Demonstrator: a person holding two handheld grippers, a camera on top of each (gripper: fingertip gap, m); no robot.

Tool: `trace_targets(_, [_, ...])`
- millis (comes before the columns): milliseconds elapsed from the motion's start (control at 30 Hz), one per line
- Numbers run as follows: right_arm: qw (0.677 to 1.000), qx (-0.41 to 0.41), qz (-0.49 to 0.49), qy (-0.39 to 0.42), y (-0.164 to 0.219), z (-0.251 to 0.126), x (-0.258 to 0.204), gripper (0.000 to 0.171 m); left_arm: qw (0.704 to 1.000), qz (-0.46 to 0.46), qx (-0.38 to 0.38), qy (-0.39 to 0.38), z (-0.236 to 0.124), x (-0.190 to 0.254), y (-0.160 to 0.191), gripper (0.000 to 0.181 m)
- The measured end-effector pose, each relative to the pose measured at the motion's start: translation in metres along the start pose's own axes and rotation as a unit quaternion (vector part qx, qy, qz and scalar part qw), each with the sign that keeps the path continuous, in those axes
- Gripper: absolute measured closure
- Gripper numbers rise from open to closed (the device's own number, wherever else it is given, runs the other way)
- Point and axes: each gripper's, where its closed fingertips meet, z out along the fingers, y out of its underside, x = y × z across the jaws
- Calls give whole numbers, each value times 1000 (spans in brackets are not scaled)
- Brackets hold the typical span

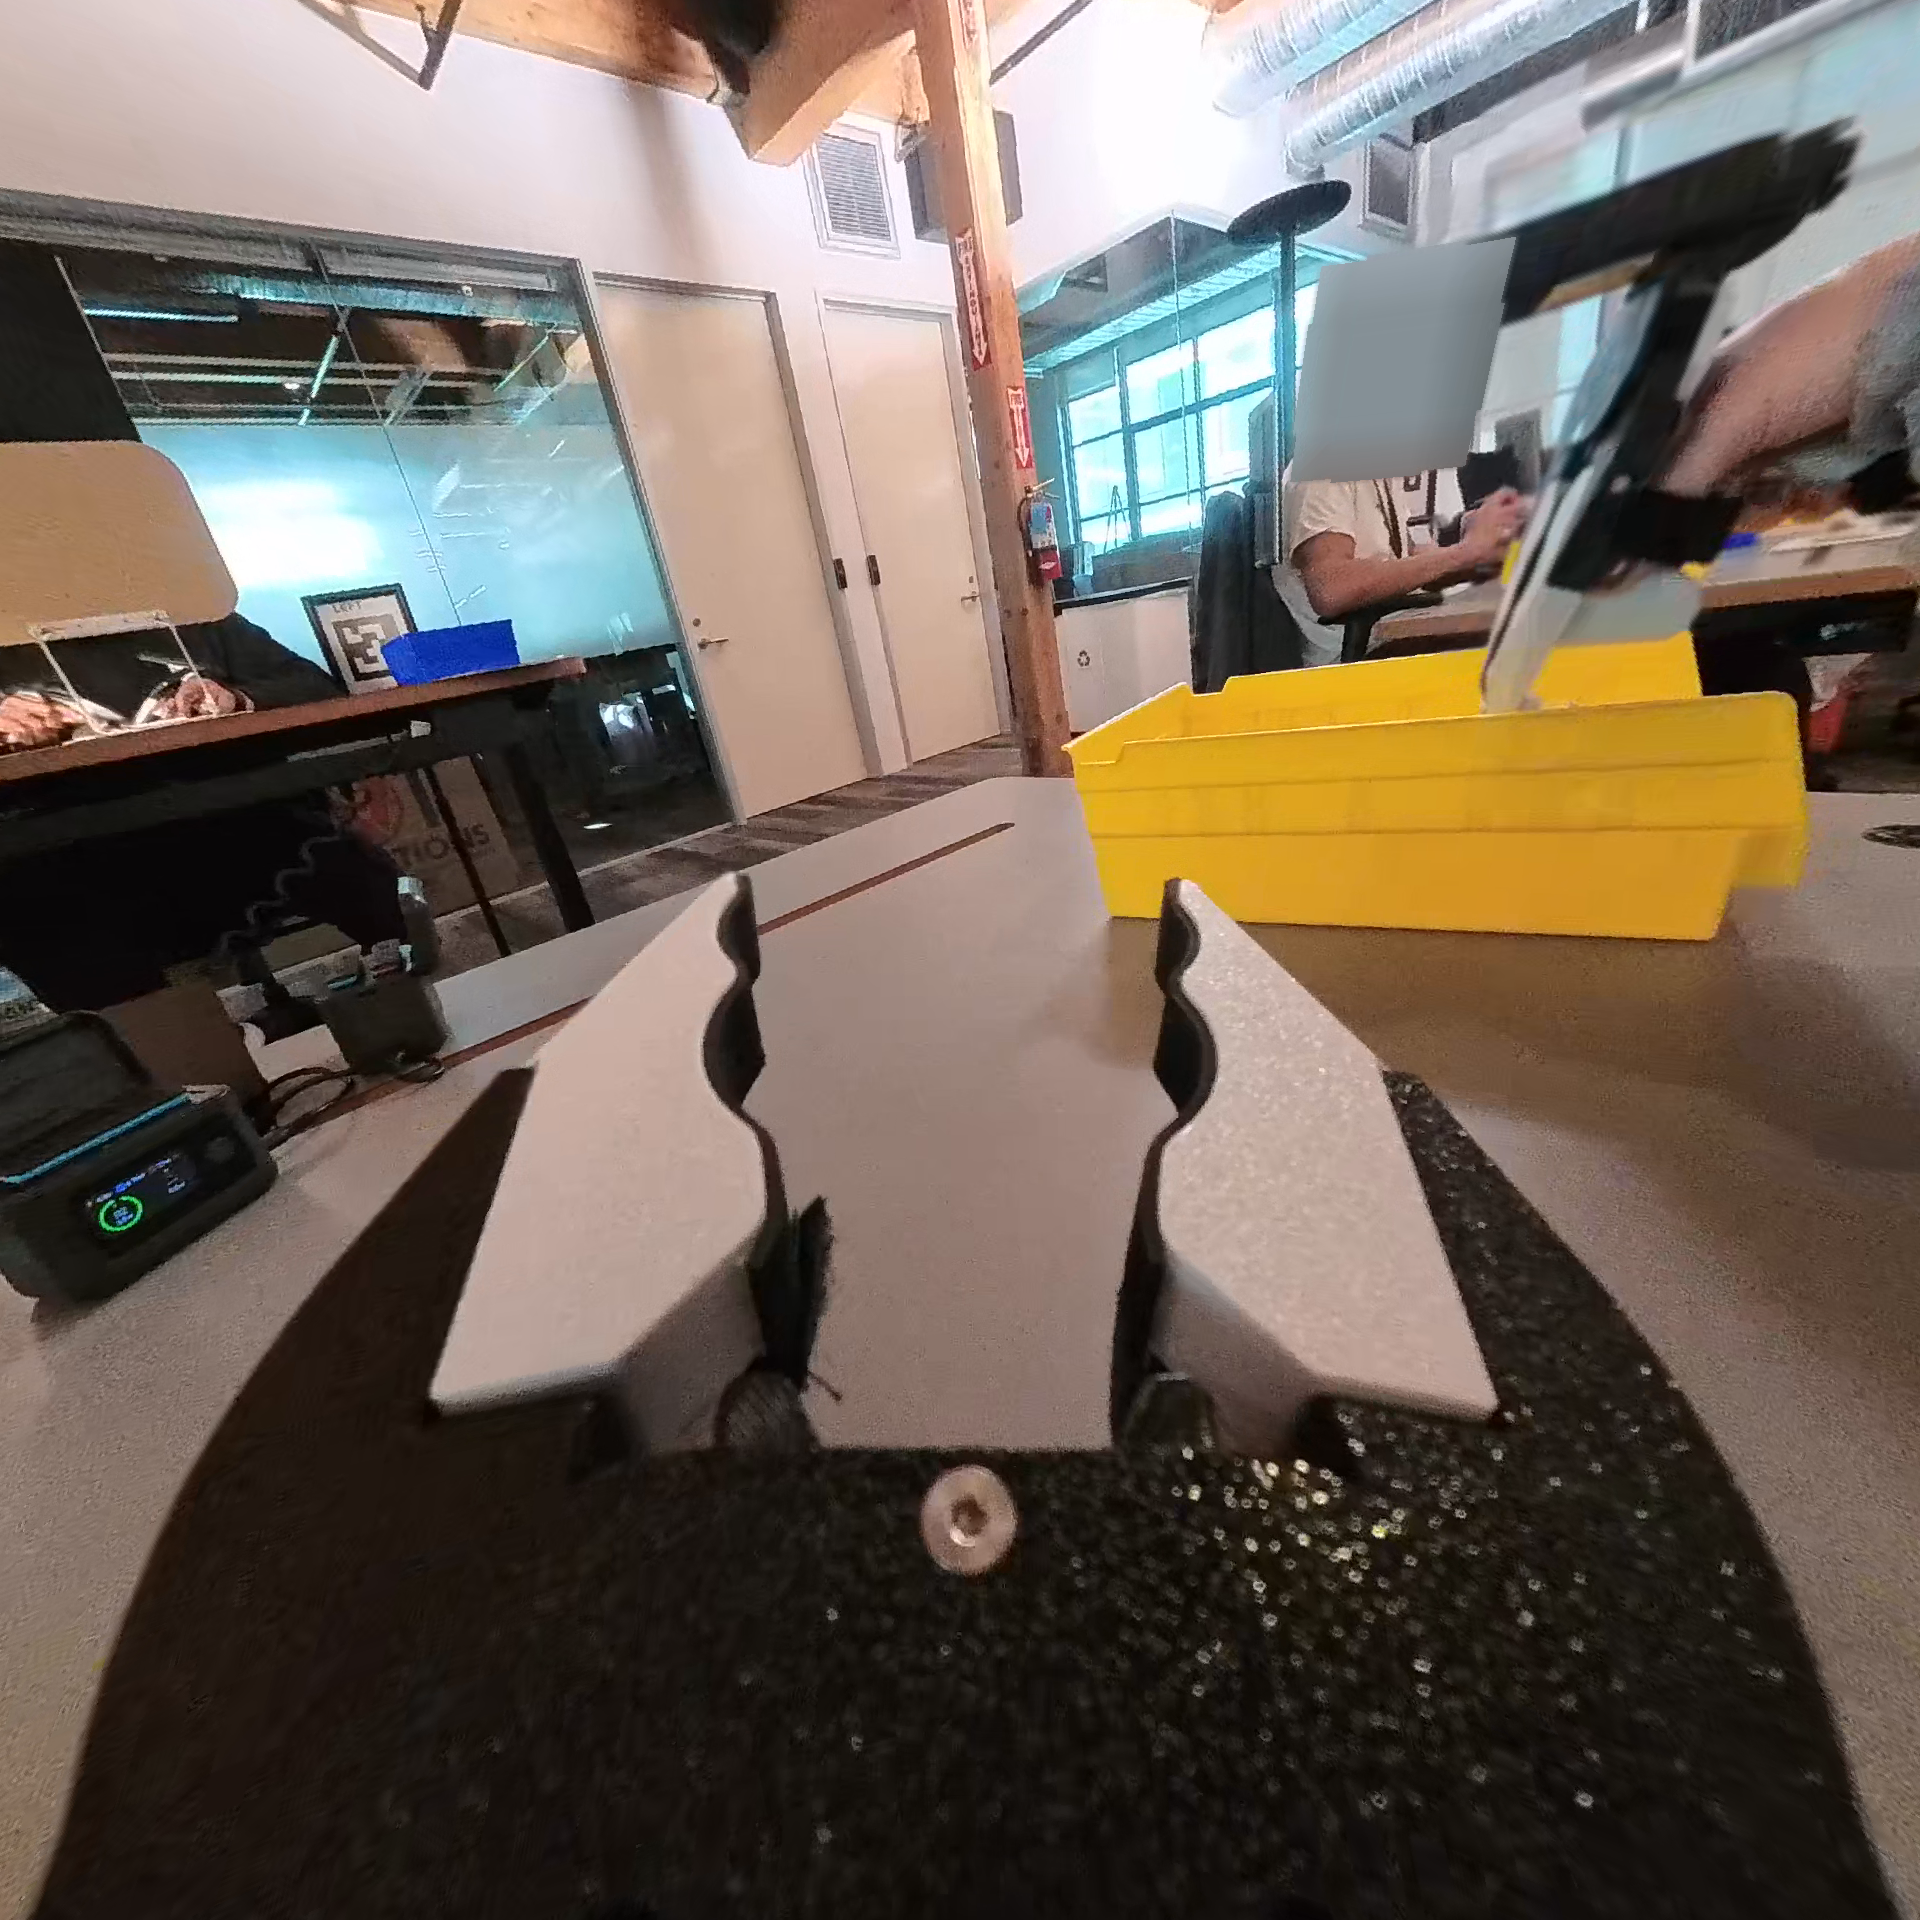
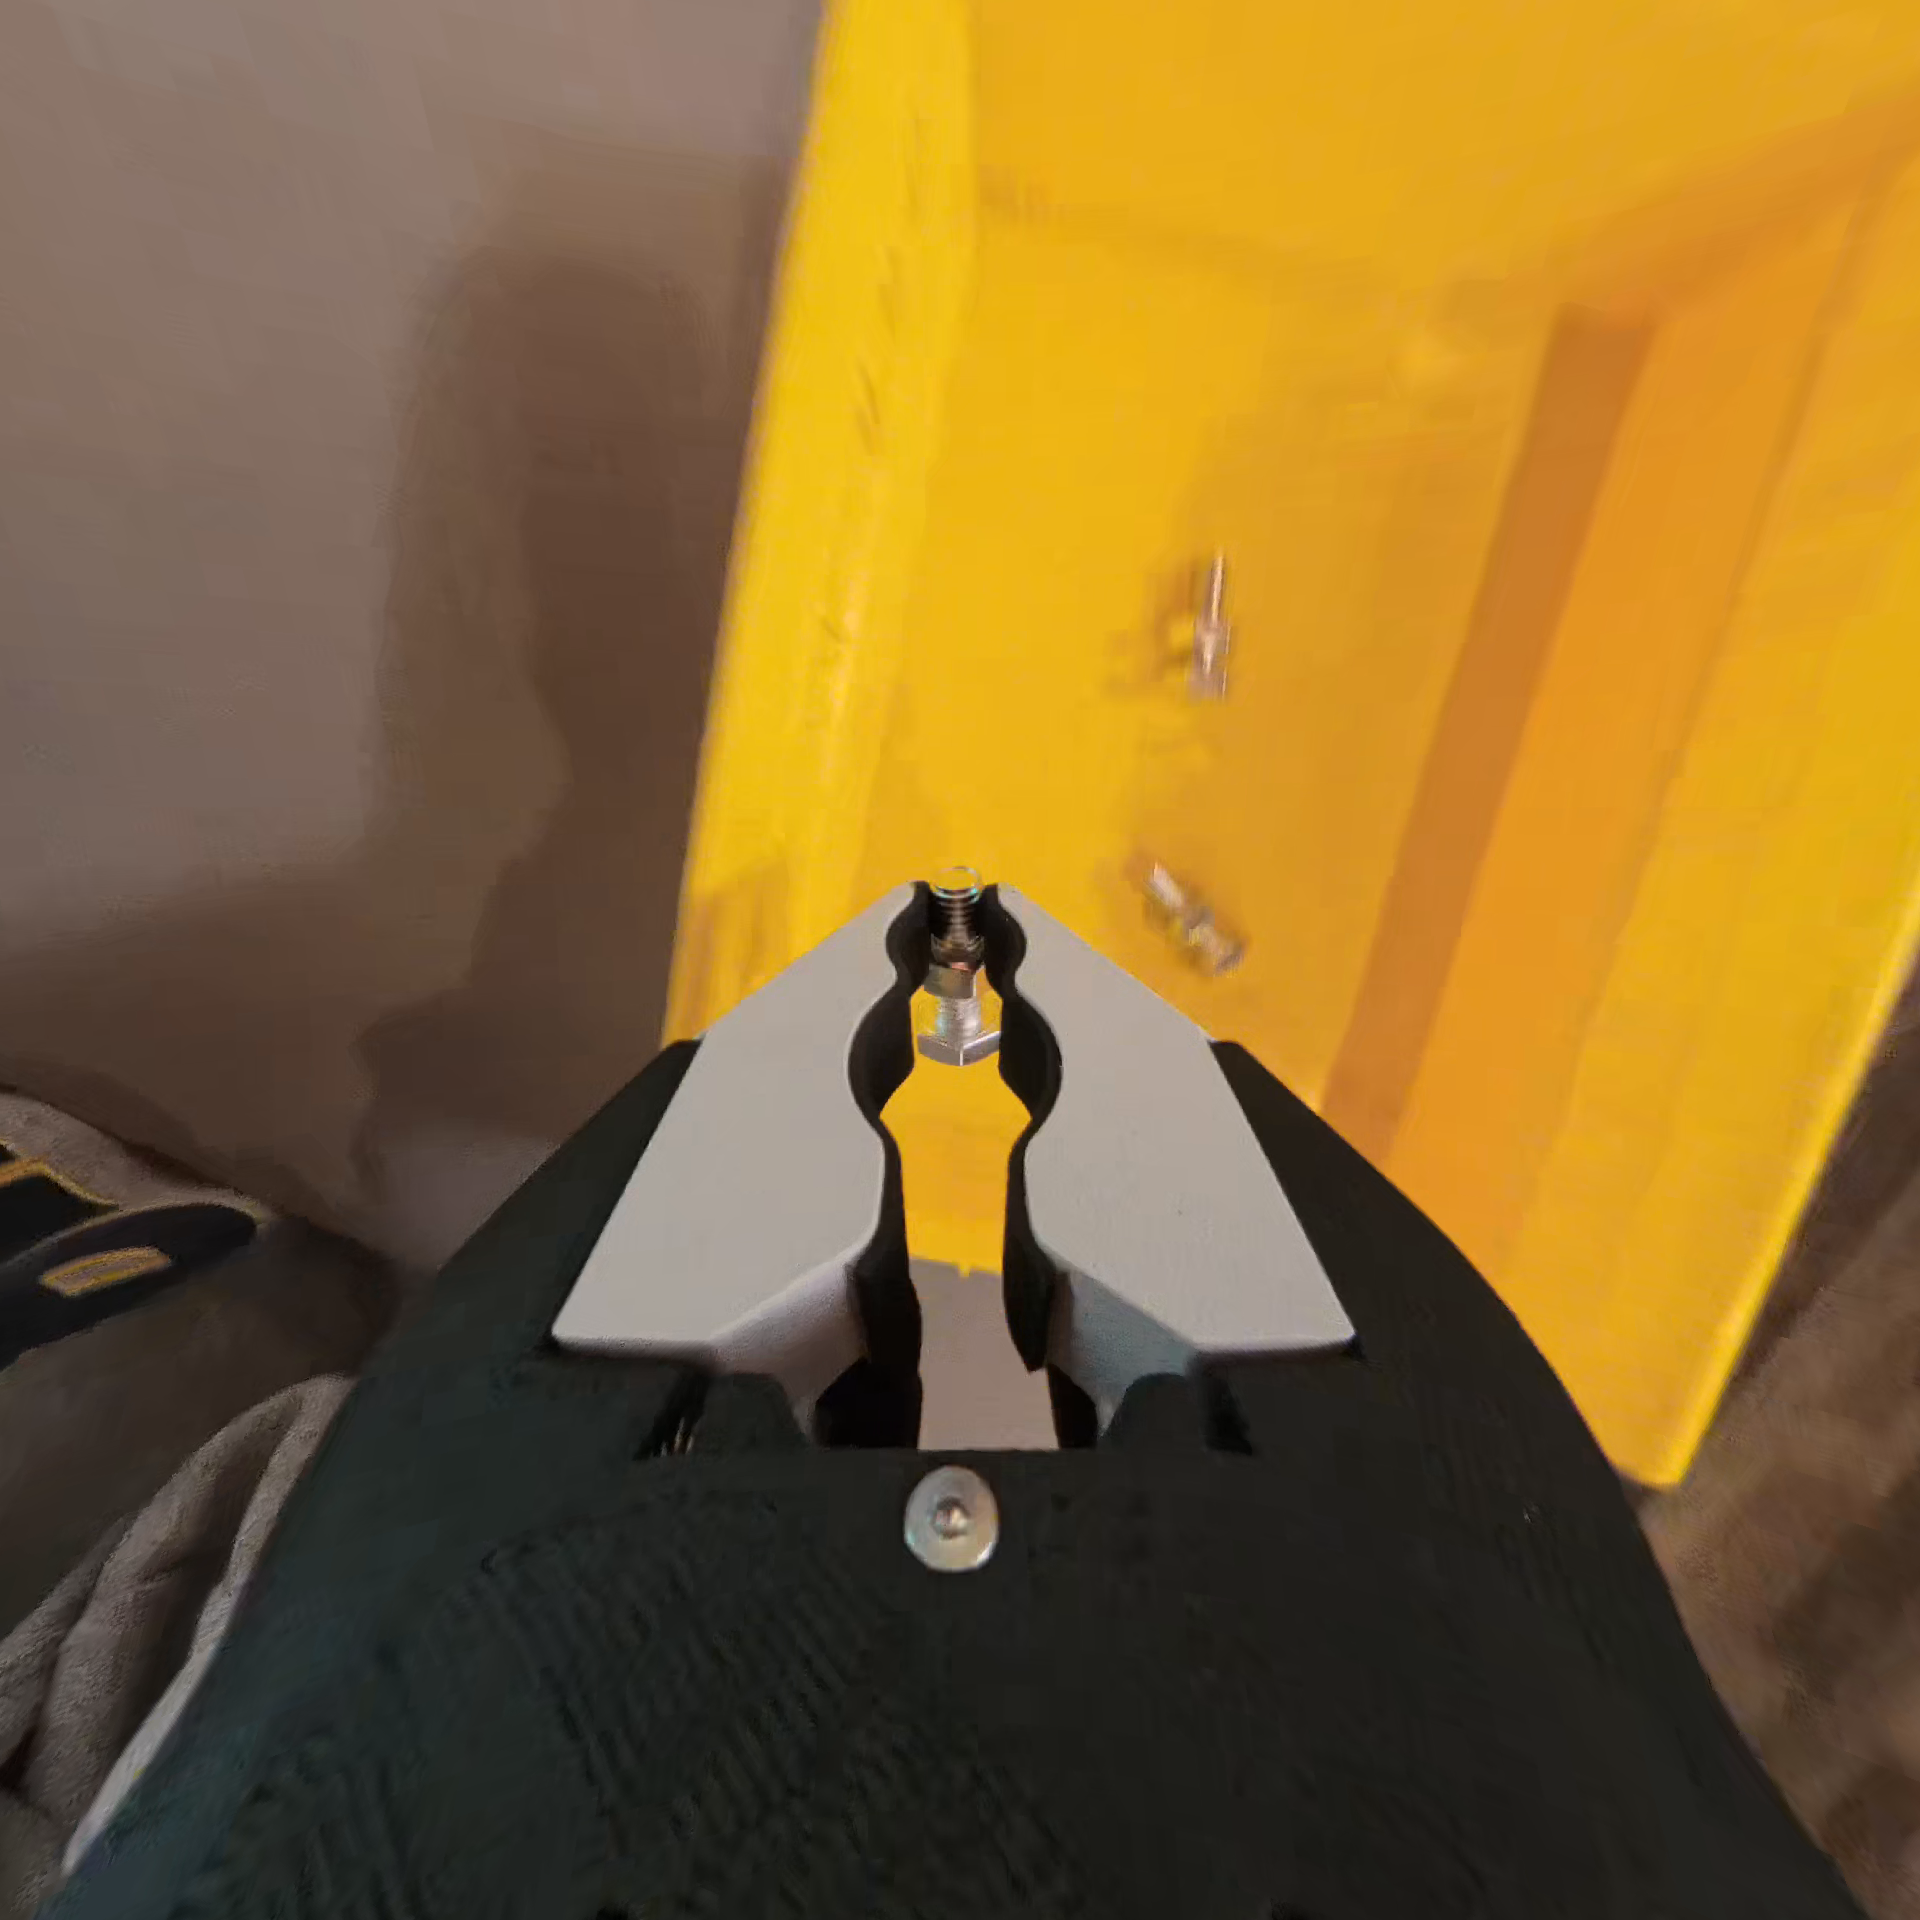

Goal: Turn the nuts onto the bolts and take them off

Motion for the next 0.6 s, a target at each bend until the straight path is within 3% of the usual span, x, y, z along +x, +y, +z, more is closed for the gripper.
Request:
trace_targets(67, [996, -84, 20, -13, 26, 23, 4, 164, 1000, 0, 0, 1, 0, 0, 0, 107])
trace_targets(167, [992, -122, 17, -41, 39, 51, 0, 161, 1000, -1, 3, 0, -1, -1, -2, 107])
trace_targets(267, [996, -88, 7, -20, 32, 54, 3, 131, 1000, -7, 3, -1, -2, -1, -2, 107])
trace_targets(367, [997, 46, -7, 67, 2, 27, 22, 122, 1000, -12, 4, -1, -2, -2, -1, 107])
trace_targets(433, [977, 178, -27, 111, -27, -6, 27, 122, 1000, -13, 4, 0, -2, -2, -2, 108])
trace_targets(500, [930, 333, -103, 115, -59, -44, 5, 122, 1000, -11, 5, 0, -2, -1, -2, 108])
trace_targets(600, [822, 508, -229, 117, -85, -84, -46, 117, 1000, -11, 4, 3, -1, 0, -2, 108])
